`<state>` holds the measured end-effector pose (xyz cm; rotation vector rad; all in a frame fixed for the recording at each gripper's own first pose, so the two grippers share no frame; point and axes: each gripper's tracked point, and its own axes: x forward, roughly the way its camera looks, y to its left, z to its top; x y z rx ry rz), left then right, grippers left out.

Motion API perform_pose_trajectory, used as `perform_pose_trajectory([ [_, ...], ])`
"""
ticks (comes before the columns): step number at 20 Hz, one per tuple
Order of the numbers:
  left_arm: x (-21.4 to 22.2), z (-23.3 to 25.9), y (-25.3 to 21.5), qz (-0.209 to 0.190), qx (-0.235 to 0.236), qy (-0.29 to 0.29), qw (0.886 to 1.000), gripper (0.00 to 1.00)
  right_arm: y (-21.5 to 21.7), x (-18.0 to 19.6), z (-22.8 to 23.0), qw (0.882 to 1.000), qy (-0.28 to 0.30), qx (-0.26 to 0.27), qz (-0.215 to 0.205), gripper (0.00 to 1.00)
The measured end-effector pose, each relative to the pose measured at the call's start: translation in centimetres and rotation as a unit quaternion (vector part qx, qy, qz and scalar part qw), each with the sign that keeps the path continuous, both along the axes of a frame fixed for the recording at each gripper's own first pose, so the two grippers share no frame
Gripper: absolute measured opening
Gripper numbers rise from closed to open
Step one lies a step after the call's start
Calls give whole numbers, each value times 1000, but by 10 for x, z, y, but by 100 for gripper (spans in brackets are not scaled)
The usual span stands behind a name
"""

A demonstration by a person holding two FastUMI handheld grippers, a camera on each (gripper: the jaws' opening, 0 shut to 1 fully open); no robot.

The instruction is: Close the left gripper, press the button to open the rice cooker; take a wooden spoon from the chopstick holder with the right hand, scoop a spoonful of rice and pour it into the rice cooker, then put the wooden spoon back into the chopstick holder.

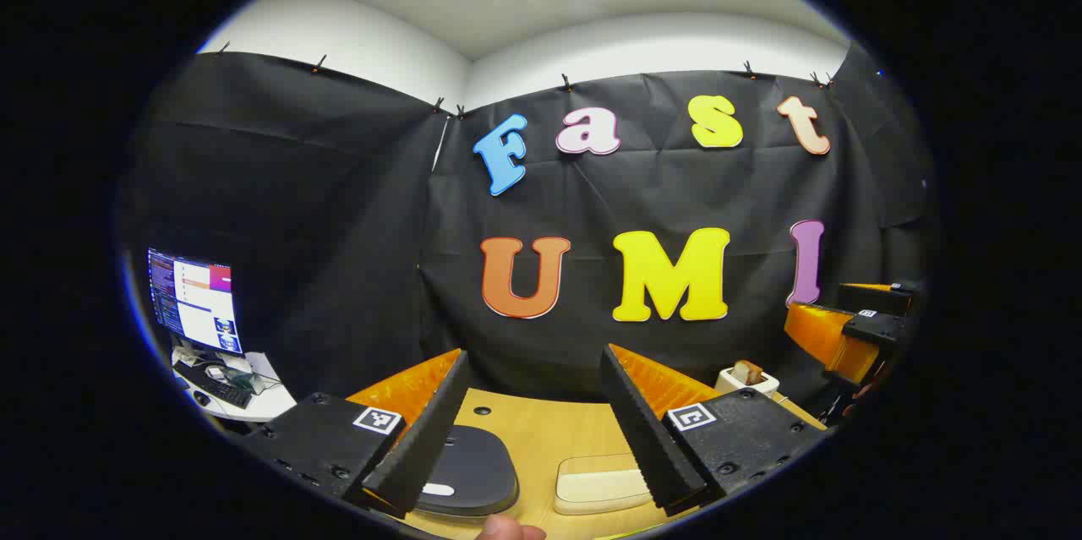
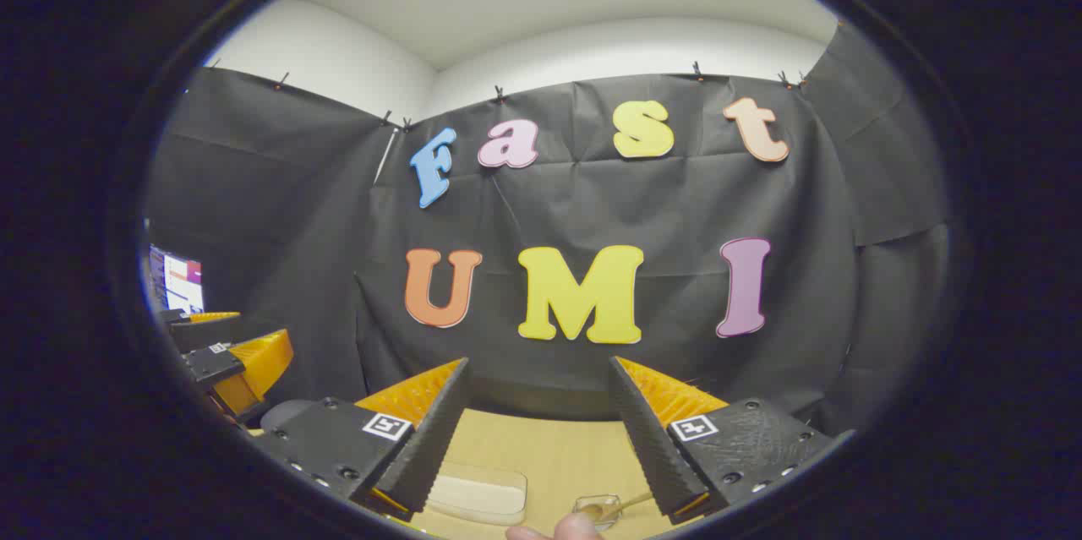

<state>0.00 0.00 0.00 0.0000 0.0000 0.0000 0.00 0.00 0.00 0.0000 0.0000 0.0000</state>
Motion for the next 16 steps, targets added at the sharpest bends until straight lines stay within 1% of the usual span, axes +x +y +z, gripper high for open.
perform_pose_trajectory([
  [3,10,-6,13,6,1,10,1000,98,12,9,-4,1000,3,2,10,95],
  [4,13,-9,19,11,-4,15,1000,100,12,12,-4,1000,4,8,9,95],
  [5,15,-9,22,14,-6,17,1000,98,11,15,-5,1000,5,10,4,95],
  [7,18,-10,29,21,0,21,1000,98,10,19,-10,1000,10,12,1,95],
  [11,23,-14,37,30,8,25,999,98,15,24,-29,999,31,11,10,96],
  [13,24,-17,33,25,1,28,999,98,15,24,-31,999,36,12,11,95],
  [16,22,-15,31,21,7,26,999,98,12,22,-27,1000,26,11,9,95],
])
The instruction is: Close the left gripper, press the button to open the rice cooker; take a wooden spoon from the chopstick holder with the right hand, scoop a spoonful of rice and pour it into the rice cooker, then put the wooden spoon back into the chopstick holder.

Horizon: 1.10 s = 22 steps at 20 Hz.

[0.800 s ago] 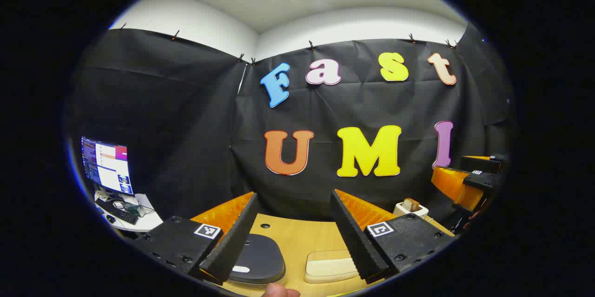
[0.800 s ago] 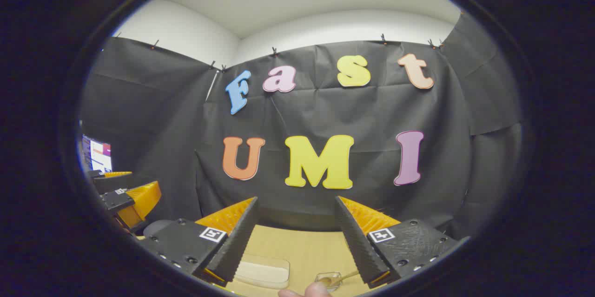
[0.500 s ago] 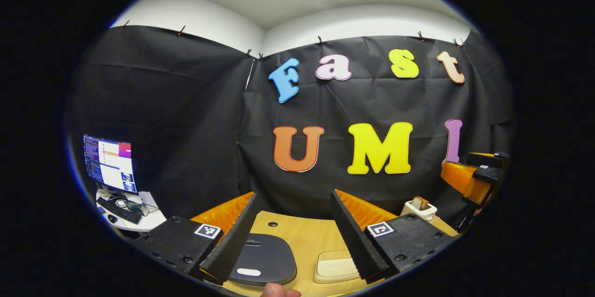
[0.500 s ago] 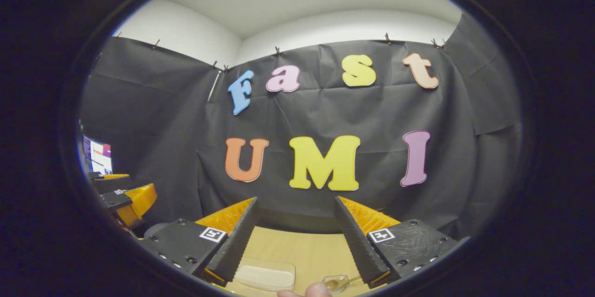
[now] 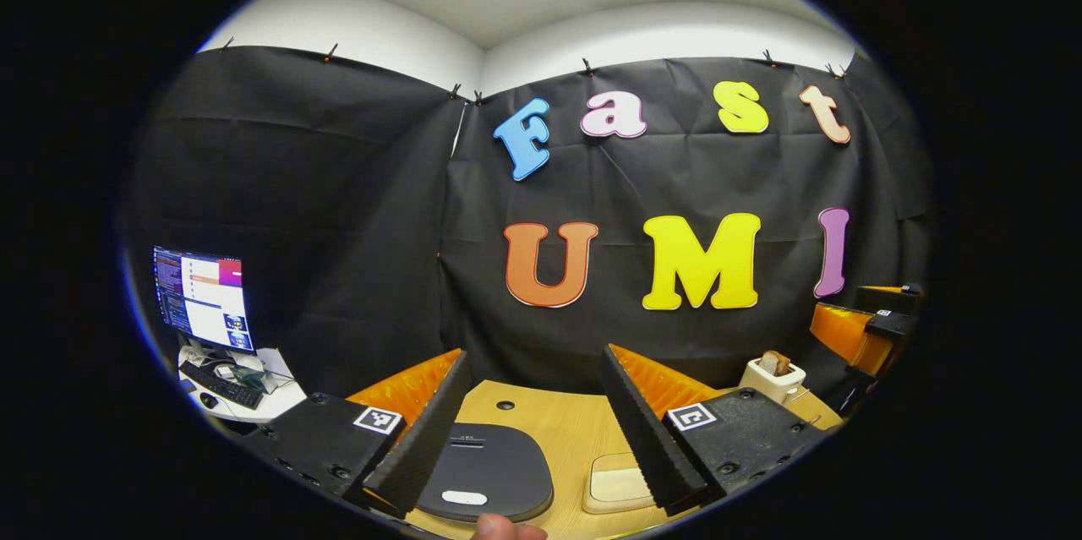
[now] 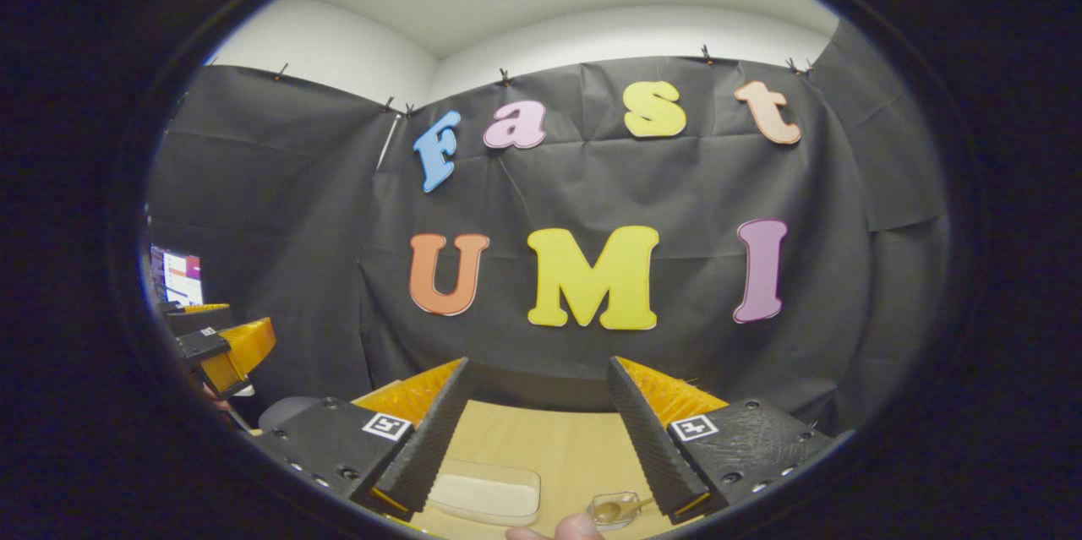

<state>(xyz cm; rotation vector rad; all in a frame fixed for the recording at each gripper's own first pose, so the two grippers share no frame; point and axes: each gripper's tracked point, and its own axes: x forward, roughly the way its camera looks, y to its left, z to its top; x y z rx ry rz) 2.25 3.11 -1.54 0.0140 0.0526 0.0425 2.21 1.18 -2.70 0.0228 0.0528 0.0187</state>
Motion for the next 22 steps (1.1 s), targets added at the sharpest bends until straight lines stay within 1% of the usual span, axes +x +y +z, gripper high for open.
perform_pose_trajectory([
  [3,-2,-3,-1,-1,1,2,1000,98,-1,-1,-9,1000,10,0,2,95],
  [6,-3,-3,1,1,1,2,1000,98,-1,-2,-7,1000,9,-1,4,96],
  [9,-3,-11,6,7,3,17,1000,98,2,-5,-16,1000,24,-9,16,95],
  [10,-4,-13,8,10,2,20,1000,98,2,-7,-17,999,26,-9,16,96],
  [12,-8,-19,12,15,-3,27,1000,98,0,-9,-18,999,28,-7,17,95],
  [15,-12,-31,14,15,-1,42,999,98,-9,-8,-31,999,39,-19,16,95],
  [17,-14,-47,13,18,-5,68,998,98,-21,-9,-40,999,50,-16,6,95],
  [19,-19,-61,13,26,-19,90,995,98,-34,-9,-46,998,56,-15,-7,96],
  [22,-23,-77,12,26,-16,120,992,98,-42,-9,-62,997,76,-13,-11,95],
])
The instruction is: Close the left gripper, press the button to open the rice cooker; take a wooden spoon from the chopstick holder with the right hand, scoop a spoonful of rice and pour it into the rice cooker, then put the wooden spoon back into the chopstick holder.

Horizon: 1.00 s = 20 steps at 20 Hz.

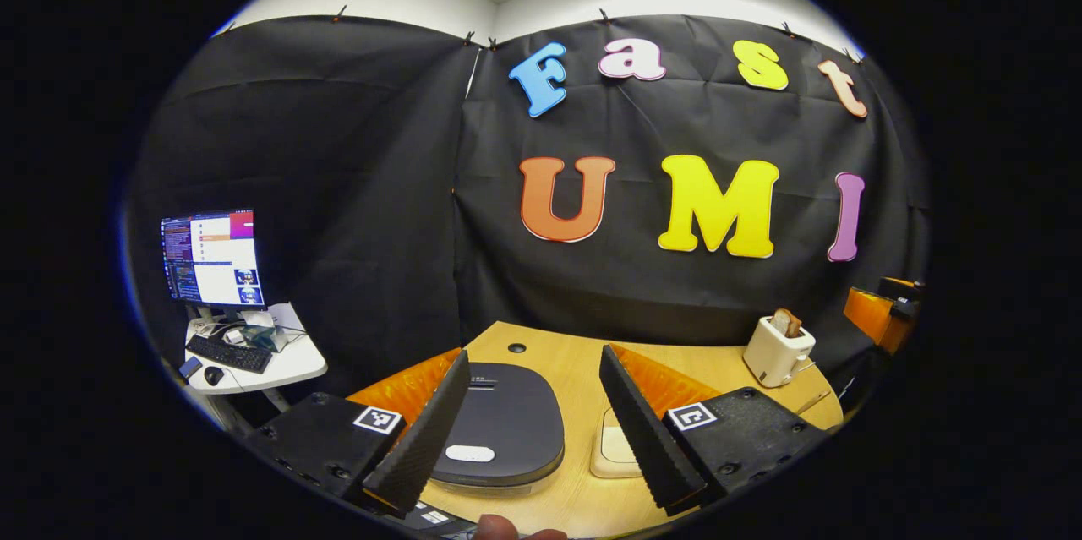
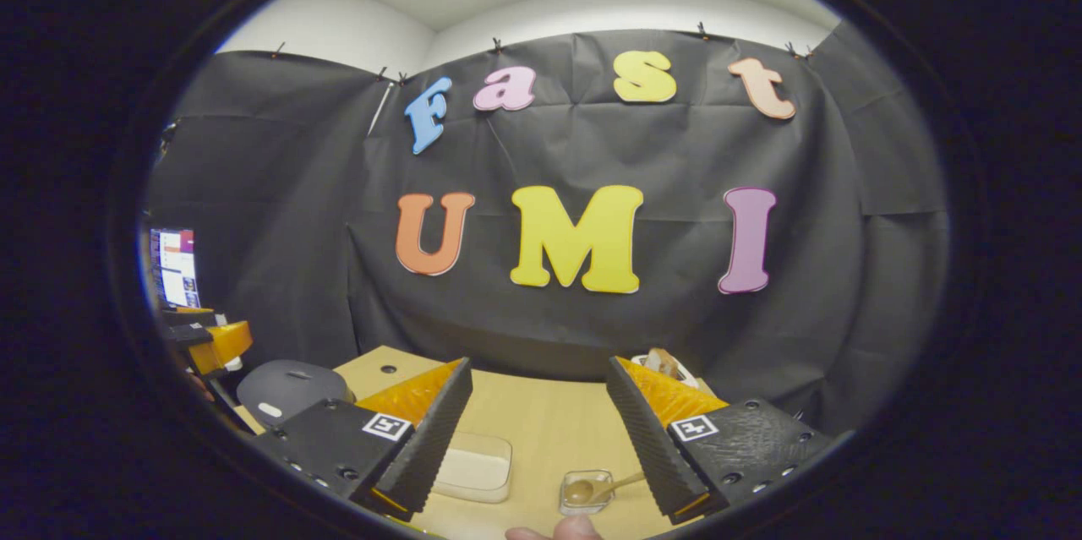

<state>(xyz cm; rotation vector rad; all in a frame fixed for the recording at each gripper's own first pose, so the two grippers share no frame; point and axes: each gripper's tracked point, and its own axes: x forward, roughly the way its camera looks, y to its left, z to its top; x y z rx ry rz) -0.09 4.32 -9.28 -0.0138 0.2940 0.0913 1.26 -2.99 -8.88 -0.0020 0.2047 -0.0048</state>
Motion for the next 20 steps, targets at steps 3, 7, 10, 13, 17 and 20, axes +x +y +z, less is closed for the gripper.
perform_pose_trajectory([
  [3,-9,-24,8,9,-7,35,999,98,-6,-3,-17,1000,21,2,-1,96],
  [7,-22,-52,28,35,-16,91,995,88,-10,-3,-30,999,38,3,5,95],
  [10,-28,-73,37,38,-21,127,991,76,-10,-1,-38,999,50,6,14,95],
  [13,-35,-97,36,46,-59,172,982,64,-10,0,-38,998,52,-6,21,96],
  [17,-37,-121,43,42,-59,220,973,49,-14,-1,-47,998,64,-9,20,95],
  [20,-34,-132,51,45,-58,236,969,25,-25,0,-53,997,72,-15,15,95],
])
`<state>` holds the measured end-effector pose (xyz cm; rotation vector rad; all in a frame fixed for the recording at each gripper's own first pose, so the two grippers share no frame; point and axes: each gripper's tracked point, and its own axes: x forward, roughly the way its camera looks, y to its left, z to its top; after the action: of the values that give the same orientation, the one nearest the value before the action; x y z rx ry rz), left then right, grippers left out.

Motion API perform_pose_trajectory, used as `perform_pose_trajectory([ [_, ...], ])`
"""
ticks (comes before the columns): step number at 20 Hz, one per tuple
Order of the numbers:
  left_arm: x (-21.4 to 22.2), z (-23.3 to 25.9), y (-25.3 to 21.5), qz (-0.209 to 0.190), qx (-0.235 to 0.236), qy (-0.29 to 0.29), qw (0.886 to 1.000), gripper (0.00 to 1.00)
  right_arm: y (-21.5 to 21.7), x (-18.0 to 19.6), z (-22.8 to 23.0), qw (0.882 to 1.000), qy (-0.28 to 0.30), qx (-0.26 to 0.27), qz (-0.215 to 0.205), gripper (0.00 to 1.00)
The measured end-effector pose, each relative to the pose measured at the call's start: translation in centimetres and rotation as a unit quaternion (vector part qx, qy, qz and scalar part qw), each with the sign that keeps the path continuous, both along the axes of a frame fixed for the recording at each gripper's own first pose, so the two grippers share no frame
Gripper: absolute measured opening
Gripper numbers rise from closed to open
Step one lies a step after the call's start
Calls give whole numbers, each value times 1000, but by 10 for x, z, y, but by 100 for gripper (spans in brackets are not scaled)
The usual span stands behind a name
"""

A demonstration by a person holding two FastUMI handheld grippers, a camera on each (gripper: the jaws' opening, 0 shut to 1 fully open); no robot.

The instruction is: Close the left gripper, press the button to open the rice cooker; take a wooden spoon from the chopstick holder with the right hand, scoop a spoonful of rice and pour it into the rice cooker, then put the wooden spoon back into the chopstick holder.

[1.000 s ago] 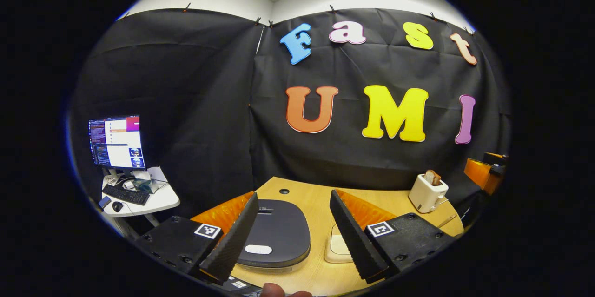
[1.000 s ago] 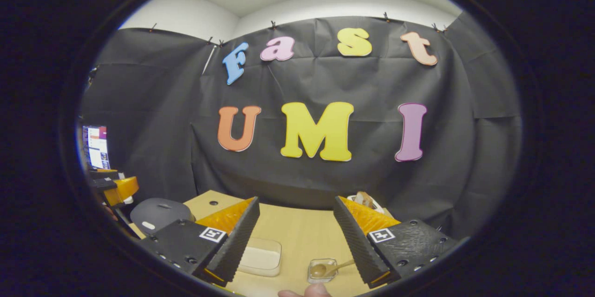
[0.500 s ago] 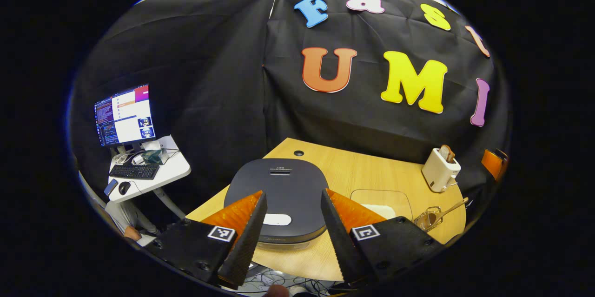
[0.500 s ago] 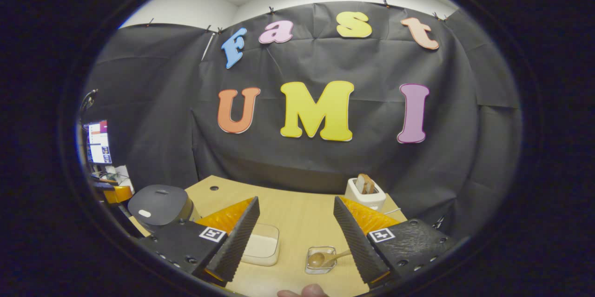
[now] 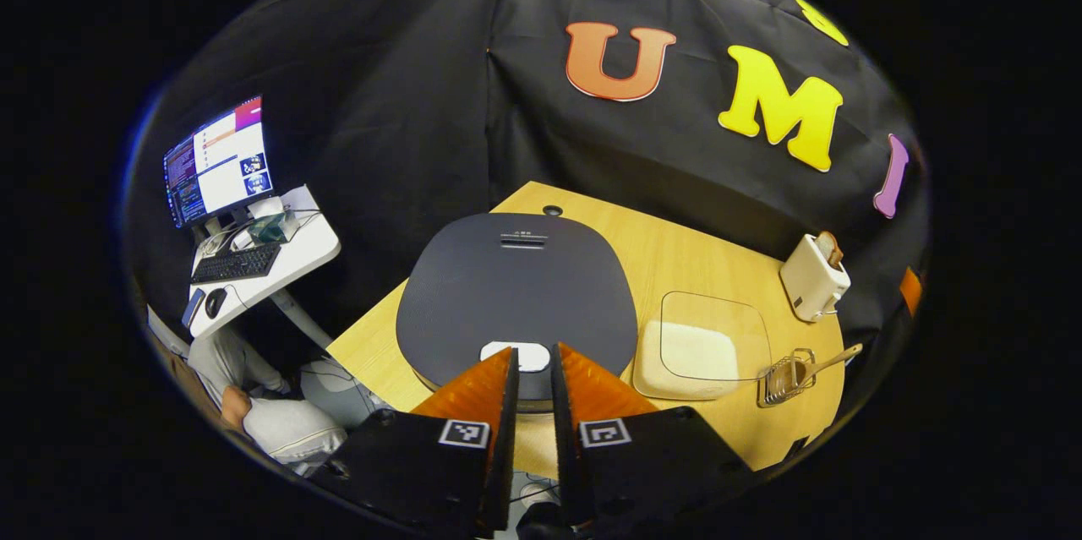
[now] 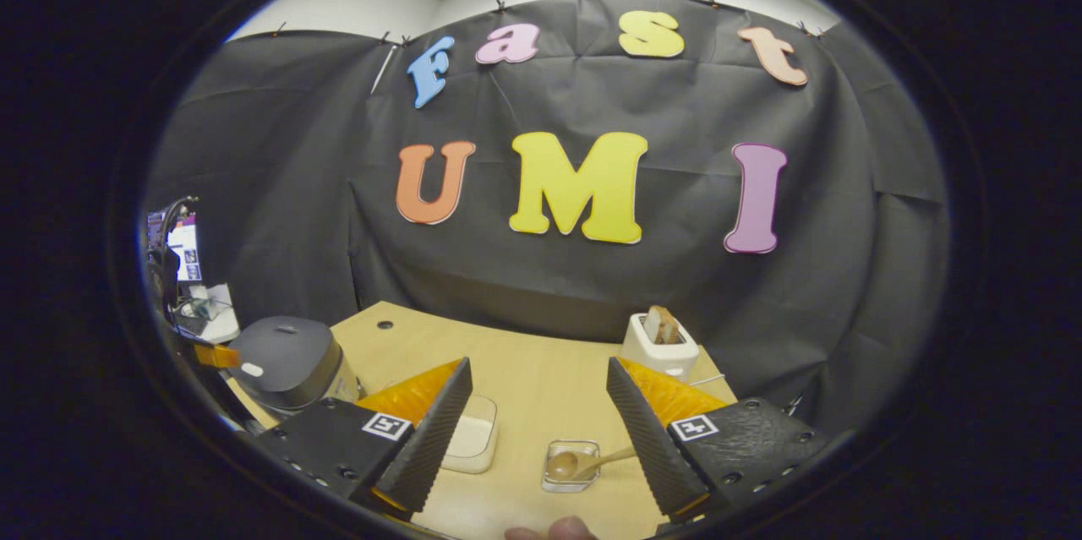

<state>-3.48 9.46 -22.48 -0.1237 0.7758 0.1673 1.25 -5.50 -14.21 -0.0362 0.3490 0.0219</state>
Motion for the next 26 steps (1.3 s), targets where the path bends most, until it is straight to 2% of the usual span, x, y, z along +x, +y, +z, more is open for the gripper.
perform_pose_trajectory([
  [1,2,-2,1,0,4,3,1000,20,-2,0,0,1000,0,-3,-1,95],
  [2,3,-4,6,1,11,6,1000,9,-3,0,-1,1000,0,-5,-2,95],
  [3,4,-6,4,-3,7,9,1000,3,-5,-1,-2,1000,1,-7,-2,96],
  [6,10,-12,-2,-12,-3,16,1000,3,-7,-1,-10,1000,10,-10,-3,95],
  [15,10,-29,4,6,-4,39,999,3,-13,4,-19,1000,26,-14,-7,95],
  [18,12,-29,4,5,1,28,1000,3,-11,8,-20,999,27,-15,-6,96],
  [20,12,-34,7,23,-3,17,1000,3,-8,6,-24,999,33,-13,-4,95],
  [22,7,-41,6,45,-26,48,998,3,-5,6,-28,999,38,-8,-1,96],
  [26,7,-36,3,42,-58,48,996,3,-7,7,-26,999,37,1,-6,96],
])
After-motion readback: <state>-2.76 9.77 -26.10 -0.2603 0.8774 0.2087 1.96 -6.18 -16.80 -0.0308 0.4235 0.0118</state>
